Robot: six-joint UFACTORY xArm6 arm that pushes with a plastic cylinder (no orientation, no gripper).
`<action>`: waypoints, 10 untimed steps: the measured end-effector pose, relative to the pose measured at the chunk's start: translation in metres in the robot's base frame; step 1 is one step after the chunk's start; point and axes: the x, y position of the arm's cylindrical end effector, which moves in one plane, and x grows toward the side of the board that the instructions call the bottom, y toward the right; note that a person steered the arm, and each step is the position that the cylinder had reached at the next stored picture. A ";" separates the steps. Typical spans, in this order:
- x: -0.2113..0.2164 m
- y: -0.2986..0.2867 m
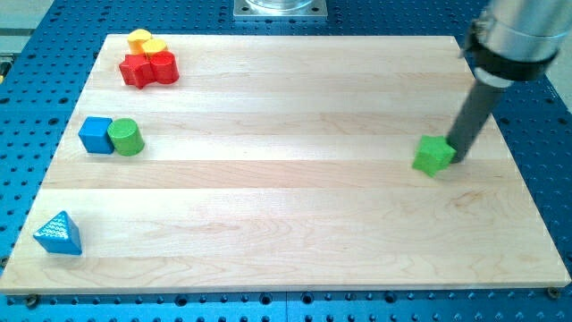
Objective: Place the green circle bottom to the green circle
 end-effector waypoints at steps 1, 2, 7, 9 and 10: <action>0.009 -0.072; 0.012 -0.012; 0.024 -0.367; 0.100 -0.315; 0.151 -0.376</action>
